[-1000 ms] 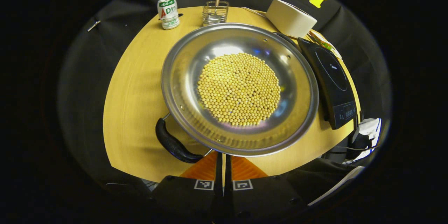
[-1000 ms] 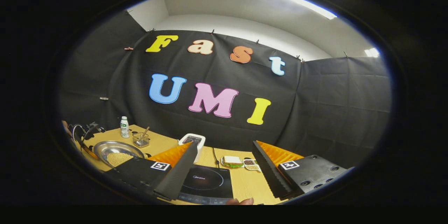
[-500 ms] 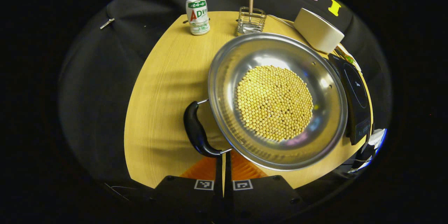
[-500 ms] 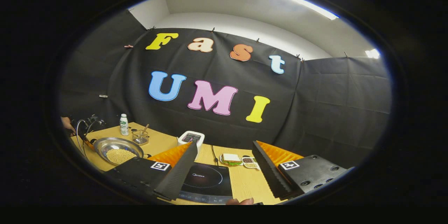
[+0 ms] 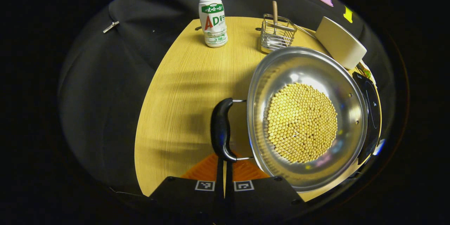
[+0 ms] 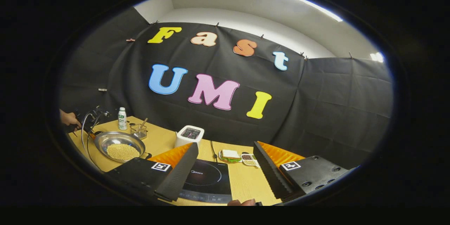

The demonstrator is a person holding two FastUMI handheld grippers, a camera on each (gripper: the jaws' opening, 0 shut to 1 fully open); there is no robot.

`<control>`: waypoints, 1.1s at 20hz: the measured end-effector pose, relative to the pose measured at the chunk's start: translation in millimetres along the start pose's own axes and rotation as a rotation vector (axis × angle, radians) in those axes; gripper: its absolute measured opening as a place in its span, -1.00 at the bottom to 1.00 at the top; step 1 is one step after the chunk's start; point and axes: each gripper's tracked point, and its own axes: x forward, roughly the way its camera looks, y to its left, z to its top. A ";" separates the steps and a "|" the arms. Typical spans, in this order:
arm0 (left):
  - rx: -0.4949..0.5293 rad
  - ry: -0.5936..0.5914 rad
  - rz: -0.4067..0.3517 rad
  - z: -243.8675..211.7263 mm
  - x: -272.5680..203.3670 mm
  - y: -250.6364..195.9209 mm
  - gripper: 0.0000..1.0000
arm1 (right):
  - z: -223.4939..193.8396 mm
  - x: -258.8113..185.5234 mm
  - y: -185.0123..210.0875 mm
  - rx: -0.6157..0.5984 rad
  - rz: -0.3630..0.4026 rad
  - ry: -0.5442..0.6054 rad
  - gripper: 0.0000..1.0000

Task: First push the handle of the pot to place it horizontally, then grasp the pot with both hands and set it on the induction cooktop.

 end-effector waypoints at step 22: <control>-0.029 -0.594 -0.005 50.7 -124.6 10.1 -0.43 | -24.7 75.7 129.0 0.083 0.228 0.090 0.95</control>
